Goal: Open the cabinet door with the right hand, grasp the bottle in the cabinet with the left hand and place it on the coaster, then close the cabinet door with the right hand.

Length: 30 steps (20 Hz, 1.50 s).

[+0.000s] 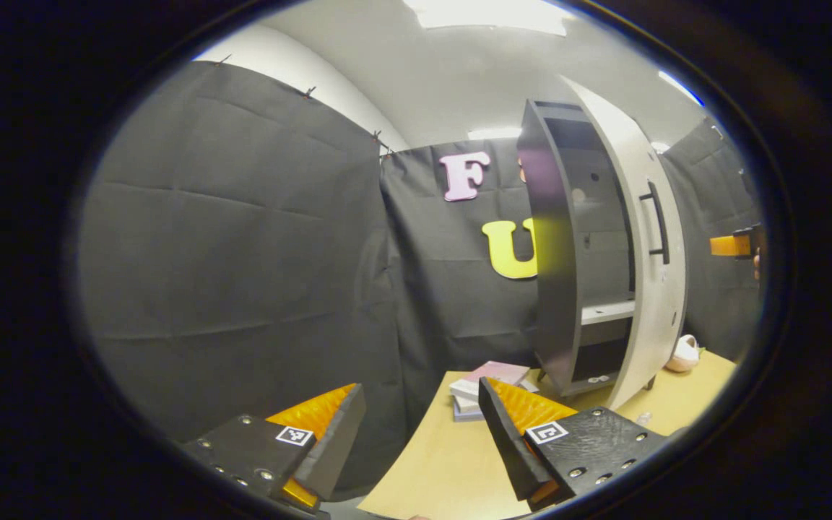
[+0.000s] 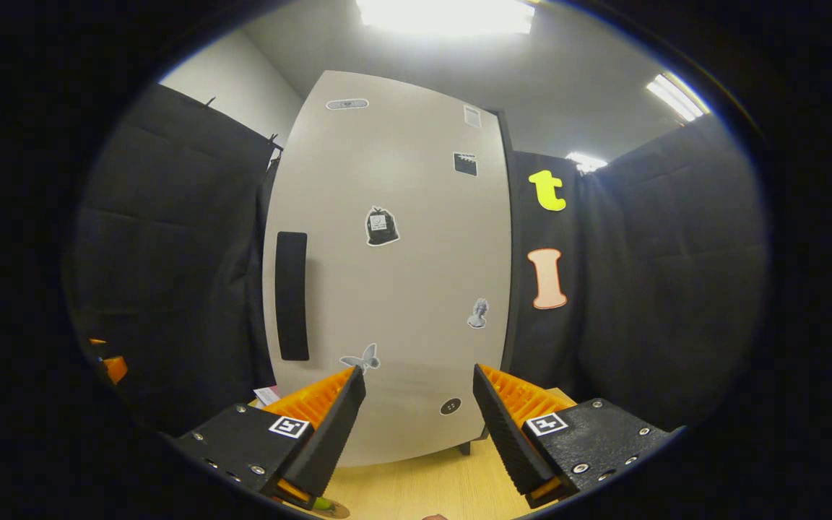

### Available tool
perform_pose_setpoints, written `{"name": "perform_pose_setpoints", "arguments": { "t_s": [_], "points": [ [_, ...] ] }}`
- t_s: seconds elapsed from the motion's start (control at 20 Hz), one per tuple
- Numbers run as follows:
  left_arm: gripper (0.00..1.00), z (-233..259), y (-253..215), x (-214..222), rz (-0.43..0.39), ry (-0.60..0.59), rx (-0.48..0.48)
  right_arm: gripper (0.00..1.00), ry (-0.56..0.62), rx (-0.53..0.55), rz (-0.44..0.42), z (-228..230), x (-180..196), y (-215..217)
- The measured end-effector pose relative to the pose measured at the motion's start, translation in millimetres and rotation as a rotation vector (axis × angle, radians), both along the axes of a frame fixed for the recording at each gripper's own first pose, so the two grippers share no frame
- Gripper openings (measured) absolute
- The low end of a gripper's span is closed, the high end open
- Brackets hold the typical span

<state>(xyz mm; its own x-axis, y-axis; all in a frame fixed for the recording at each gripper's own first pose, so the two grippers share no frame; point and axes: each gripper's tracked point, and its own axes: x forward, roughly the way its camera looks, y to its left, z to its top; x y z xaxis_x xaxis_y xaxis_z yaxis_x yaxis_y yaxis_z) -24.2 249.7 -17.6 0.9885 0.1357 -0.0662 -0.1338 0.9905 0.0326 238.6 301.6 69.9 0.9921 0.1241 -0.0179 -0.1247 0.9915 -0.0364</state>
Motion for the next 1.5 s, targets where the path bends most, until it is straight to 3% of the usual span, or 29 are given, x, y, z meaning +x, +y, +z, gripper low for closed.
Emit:
{"name": "perform_pose_setpoints", "arguments": {
  "t_s": [0.1, 0.6, 0.75, 0.95, 1.1, 1.2, 1.25, 1.35, 1.5],
  "points": [
    [0.90, 5.1, -15.6, 4.2, -0.028, -0.012, -0.005, 0.93, -0.022, 0.006, 0.004, 3.7, -7.3, -7.5],
    [0.94, 43.4, -138.7, 13.4, -0.158, -0.066, 0.000, 0.93, -0.044, 0.037, -0.011, 2.0, -34.0, -83.1],
    [0.87, 48.0, -176.0, 15.7, -0.195, -0.066, -0.007, 0.93, -0.046, 0.041, -0.028, 3.0, -36.3, -111.1],
    [0.94, 54.3, -217.1, 19.3, -0.221, -0.071, -0.010, 0.93, -0.051, 0.049, -0.057, 1.7, -36.3, -149.7],
    [0.91, 60.2, -242.4, 22.3, -0.228, -0.073, -0.009, 0.93, -0.045, 0.053, -0.070, -2.4, -37.5, -174.6],
    [0.94, 61.0, -257.6, 22.3, -0.233, -0.073, -0.012, 0.93, -0.043, 0.060, -0.079, -4.4, -38.2, -189.2],
    [0.87, 62.3, -263.6, 21.0, -0.236, -0.073, -0.014, 0.93, -0.043, 0.069, -0.081, -6.0, -38.9, -195.1],
    [0.94, 62.7, -273.1, 19.4, -0.239, -0.074, -0.017, 0.93, -0.042, 0.082, -0.086, -8.7, -39.6, -204.6],
    [0.90, 60.7, -281.0, 15.1, -0.238, -0.067, -0.020, 0.93, -0.036, 0.094, -0.087, -12.8, -41.0, -214.0]
  ]
}}
